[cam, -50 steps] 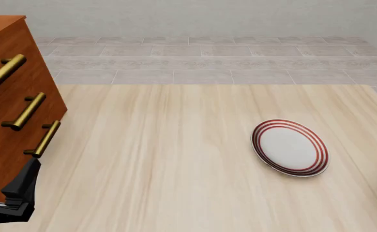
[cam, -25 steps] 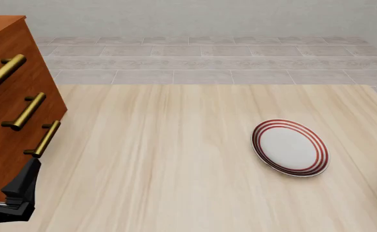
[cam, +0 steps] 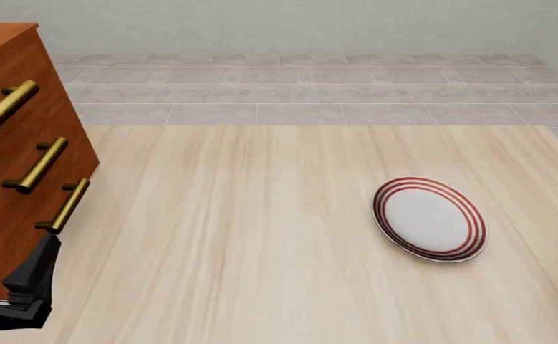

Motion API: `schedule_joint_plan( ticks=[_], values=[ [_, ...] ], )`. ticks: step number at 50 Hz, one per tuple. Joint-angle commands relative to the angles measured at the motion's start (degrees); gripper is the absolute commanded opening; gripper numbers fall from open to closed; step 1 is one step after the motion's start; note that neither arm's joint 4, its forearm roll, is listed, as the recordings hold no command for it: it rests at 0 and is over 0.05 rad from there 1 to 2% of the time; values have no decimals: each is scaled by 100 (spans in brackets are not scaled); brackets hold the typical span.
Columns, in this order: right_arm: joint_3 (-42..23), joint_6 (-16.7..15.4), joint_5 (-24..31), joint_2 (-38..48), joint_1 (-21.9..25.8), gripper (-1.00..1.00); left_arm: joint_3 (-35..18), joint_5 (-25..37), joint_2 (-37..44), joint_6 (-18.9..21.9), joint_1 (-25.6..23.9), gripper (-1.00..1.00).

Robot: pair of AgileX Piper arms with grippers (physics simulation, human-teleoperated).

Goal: Put the bowl on top of the cabinet.

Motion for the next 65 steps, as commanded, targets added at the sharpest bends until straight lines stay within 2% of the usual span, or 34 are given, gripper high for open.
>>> schedule_joint_plan(
  ticks=[1, 11, 25, 44, 65],
  values=[
    [83, 39, 69, 9, 61, -100, 0, 32, -31, -4, -1, 100],
    [50, 55, 287, -280, 99, -100, 0, 50, -44, -3, -1, 100],
    [-209, 189, 1306, -1459, 323, -100, 1, 3, 16, -3, -11, 100],
    [-589, 224, 2141, -2281, 570, -100, 1, -94, 138, -12, -2, 100],
    [-1308, 418, 3428, -3524, 1335, -100, 1, -40, 79, -4, 10, 100]
  ],
)
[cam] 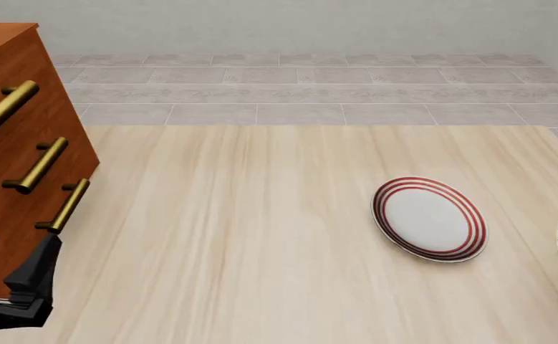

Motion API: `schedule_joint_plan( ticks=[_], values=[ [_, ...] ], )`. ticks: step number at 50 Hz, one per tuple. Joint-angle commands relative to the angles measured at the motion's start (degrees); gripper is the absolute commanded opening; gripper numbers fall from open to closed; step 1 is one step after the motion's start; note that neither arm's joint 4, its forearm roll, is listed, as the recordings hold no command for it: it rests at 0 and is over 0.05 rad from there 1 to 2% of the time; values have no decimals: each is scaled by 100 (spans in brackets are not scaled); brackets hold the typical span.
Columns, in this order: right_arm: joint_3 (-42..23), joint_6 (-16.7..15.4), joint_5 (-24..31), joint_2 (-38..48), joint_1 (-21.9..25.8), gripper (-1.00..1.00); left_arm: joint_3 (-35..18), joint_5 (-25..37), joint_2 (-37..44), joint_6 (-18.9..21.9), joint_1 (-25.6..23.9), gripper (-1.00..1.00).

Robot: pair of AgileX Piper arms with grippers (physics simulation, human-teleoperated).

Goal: Put the bowl on top of the cabinet.

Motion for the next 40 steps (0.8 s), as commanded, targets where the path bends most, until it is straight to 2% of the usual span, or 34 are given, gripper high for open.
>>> schedule_joint_plan(
  ticks=[1, 5, 11, 16, 24, 26, 40],
  values=[
    [-403, 119, 618, -586, 398, -100, 0, 20, -21, -1, -4, 100],
    [-530, 140, 750, -707, 591, -100, 0, -39, 76, -43, -18, 100],
    [-686, -14, 898, -749, 942, -100, 1, -146, 228, -88, -91, 100],
    [-865, 49, 1006, -782, 1180, -100, 0, -77, 124, -75, -99, 100],
    [-1159, 109, 1132, -774, 1954, -100, 0, -16, 28, -79, -116, 100],
    [-1250, 40, 1155, -726, 2116, -100, 0, -9, 21, -84, -117, 100],
    [-1563, -30, 1062, -433, 2921, -100, -1, -33, 36, -111, -124, 100]
  ],
)
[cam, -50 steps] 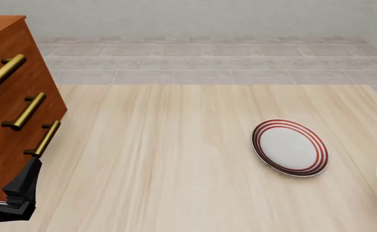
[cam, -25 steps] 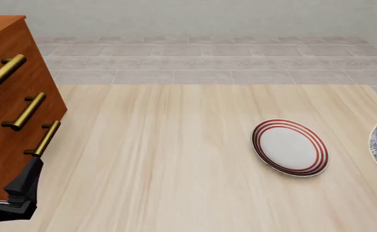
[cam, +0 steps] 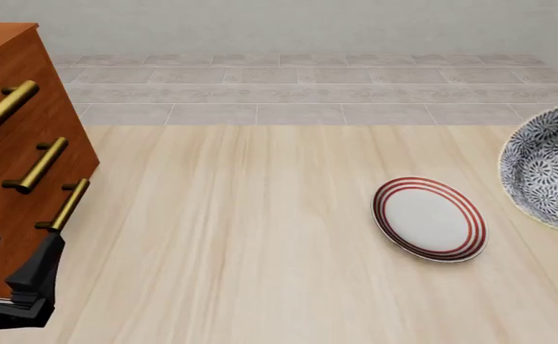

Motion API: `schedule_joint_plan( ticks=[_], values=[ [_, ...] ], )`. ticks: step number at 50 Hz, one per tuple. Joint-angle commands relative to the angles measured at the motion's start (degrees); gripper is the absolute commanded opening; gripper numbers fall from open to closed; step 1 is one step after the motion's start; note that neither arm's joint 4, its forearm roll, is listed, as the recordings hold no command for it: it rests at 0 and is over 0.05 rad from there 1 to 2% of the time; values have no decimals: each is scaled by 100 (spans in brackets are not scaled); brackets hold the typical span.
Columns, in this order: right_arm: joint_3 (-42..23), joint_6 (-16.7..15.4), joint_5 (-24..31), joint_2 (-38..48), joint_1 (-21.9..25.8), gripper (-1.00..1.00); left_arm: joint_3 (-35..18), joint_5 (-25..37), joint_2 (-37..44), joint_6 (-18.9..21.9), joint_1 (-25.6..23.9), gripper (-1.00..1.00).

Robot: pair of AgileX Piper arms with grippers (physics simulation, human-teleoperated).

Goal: Put the bowl on top of the cabinet.

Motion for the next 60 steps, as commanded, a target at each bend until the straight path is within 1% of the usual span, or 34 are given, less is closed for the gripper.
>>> schedule_joint_plan(
  ticks=[1, 4, 5, 7, 10, 12, 13, 15, 17, 26, 27, 31, 45, 57, 58, 60],
  values=[
    [-296, -15, -36, 188, 713, -100, 0, 2, -10, -24, -14, 100],
    [-357, -61, -34, 233, 836, -100, 0, 8, -17, -24, -23, 100],
    [-422, -54, -41, 296, 1003, -100, 0, 23, -33, -23, -30, 100],
    [-430, -71, -46, 305, 1058, -100, 0, 30, -41, -27, -27, 100],
    [-483, -48, -79, 368, 1271, -100, -1, 49, -65, -26, -27, 100],
    [-496, -32, -97, 400, 1320, -100, -1, 53, -69, -27, -28, 100],
    [-503, -52, -148, 470, 1474, -100, -1, 62, -80, -32, -34, 100],
    [-534, -28, -205, 564, 1601, -100, -1, 78, -98, -34, -37, 100],
    [-554, -47, -238, 615, 1645, -100, -1, 80, -100, -36, -38, 100],
    [-732, -122, -471, 1098, 2178, -100, -1, 63, -91, -60, -47, 100],
    [-732, -122, -471, 1099, 2178, -100, -1, 63, -91, -60, -47, 100],
    [-829, -88, -601, 1309, 2399, -100, -2, 86, -136, -70, -42, 100],
    [-1142, 186, -1191, 2182, 3255, -100, -2, 104, -176, -95, -63, 100],
    [-1277, 259, -1403, 2552, 3617, -100, 3, 144, -251, -128, -73, 100],
    [-1329, 266, -1450, 2637, 3724, -100, 3, 141, -251, -137, -75, 100],
    [-1363, 293, -1471, 2681, 3779, -100, 3, 147, -260, -138, -77, 100]
  ],
)
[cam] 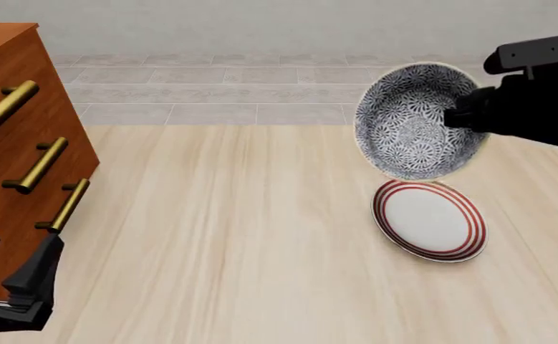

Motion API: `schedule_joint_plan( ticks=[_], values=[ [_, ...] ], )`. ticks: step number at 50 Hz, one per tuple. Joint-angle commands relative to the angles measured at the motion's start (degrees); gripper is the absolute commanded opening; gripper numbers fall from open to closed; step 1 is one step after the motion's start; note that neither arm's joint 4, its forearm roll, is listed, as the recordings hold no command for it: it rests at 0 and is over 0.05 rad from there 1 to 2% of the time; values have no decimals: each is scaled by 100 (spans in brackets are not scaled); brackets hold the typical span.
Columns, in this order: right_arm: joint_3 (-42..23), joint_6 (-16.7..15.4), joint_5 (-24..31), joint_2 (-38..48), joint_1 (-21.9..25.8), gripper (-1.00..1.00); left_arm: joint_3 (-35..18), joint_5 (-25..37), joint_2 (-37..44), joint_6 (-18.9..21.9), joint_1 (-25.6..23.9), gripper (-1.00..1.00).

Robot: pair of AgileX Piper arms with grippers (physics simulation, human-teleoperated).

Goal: Put the bowl on top of the cabinet.

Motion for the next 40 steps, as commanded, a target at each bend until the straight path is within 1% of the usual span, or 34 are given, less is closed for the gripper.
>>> schedule_joint_plan(
  ticks=[1, 7, 16, 20, 24, 27, 31, 35, 37, 40],
  values=[
    [-244, 114, -257, 426, 504, -100, 1, 27, -53, -31, -14, 100],
    [-461, 73, -316, 693, 809, -100, 1, 62, -116, -51, -16, 100],
    [-610, -60, -407, 829, 1043, -100, 1, 94, -156, -54, -21, 100],
    [-692, -13, -478, 867, 1135, -100, 1, 108, -175, -56, -21, 100],
    [-761, 55, -584, 1037, 1356, -100, 1, 116, -189, -66, -25, 100],
    [-796, -7, -647, 1124, 1448, -100, 1, 118, -193, -66, -27, 100],
    [-861, 36, -673, 1236, 1559, -100, 1, 117, -189, -62, -26, 100],
    [-934, -89, -732, 1399, 1682, -100, 1, 100, -174, -62, -27, 100],
    [-1016, -16, -765, 1492, 1815, -100, 1, 121, -208, -77, -10, 100],
    [-1091, -12, -783, 1562, 1900, -100, 0, 128, -221, -76, -4, 100]
  ],
)
